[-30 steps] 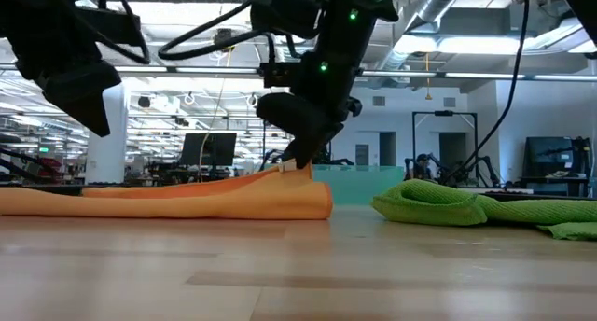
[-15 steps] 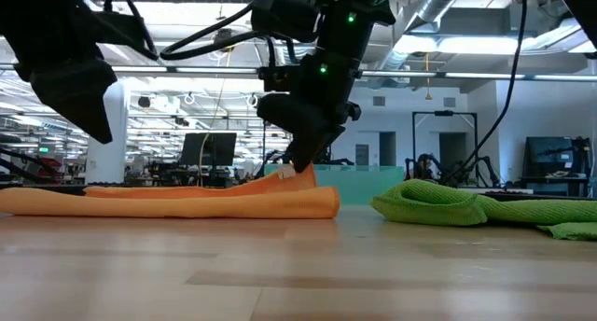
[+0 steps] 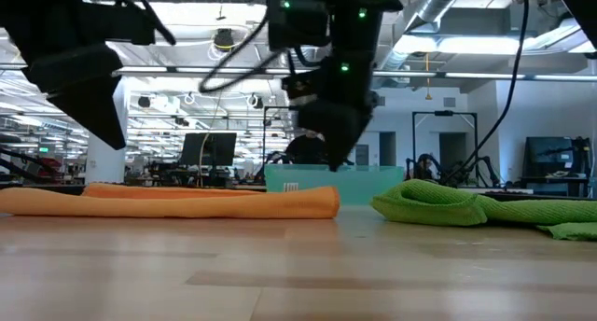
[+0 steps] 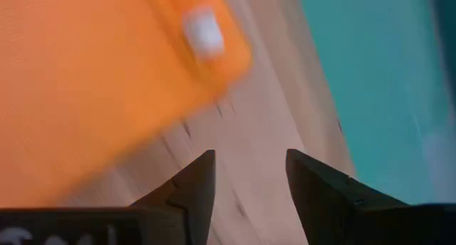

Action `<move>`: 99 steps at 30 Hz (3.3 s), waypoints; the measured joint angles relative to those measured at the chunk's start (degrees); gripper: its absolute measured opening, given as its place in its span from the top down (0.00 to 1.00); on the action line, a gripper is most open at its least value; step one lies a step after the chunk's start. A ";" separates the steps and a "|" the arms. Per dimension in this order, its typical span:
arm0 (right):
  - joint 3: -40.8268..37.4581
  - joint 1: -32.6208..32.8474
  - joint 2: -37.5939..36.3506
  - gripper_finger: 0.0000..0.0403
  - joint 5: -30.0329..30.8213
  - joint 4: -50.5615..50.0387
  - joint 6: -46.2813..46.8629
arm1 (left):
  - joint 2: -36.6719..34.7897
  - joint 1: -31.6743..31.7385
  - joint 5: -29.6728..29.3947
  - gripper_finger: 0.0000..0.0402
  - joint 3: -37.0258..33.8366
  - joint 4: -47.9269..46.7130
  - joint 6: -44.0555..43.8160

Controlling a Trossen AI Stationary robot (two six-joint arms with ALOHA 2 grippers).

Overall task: Roll microfiber towels into tight, uniform cylinder then place into a basket
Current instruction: Fold the orange microfiber towel

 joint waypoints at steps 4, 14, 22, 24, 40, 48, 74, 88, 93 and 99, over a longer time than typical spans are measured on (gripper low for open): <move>-0.75 2.56 0.00 0.52 3.15 -5.11 0.05 | 0.00 0.07 -2.56 0.72 0.00 5.65 3.50; -11.87 11.27 -9.97 0.58 9.82 -10.16 4.20 | -0.01 0.37 -6.28 0.72 -0.10 10.97 6.16; -27.34 14.87 -28.24 0.64 10.39 6.09 8.64 | 1.18 5.44 -7.77 0.72 -0.28 18.81 11.96; -31.43 15.01 -32.18 0.65 10.29 13.03 7.37 | 2.34 7.15 -7.15 0.72 -0.18 23.68 14.81; -41.87 12.28 -41.57 0.67 16.34 29.18 1.96 | 10.84 17.27 3.18 0.72 -0.22 33.11 25.74; -41.50 11.26 -39.49 0.67 16.19 30.69 3.00 | 14.49 15.66 14.16 0.72 0.07 40.08 47.30; -41.69 8.96 -39.52 0.67 15.88 32.09 5.07 | 12.63 3.91 13.34 0.72 8.93 -6.83 15.10; -41.69 8.96 -39.52 0.67 15.84 33.31 5.07 | 12.67 12.41 15.09 0.72 4.00 4.77 28.36; -41.69 8.98 -39.52 0.67 15.70 33.44 5.07 | 12.78 17.36 9.09 0.72 3.28 9.51 47.43; -41.69 8.96 -39.52 0.67 14.59 33.44 5.07 | 12.76 23.88 5.71 0.72 2.05 12.49 54.21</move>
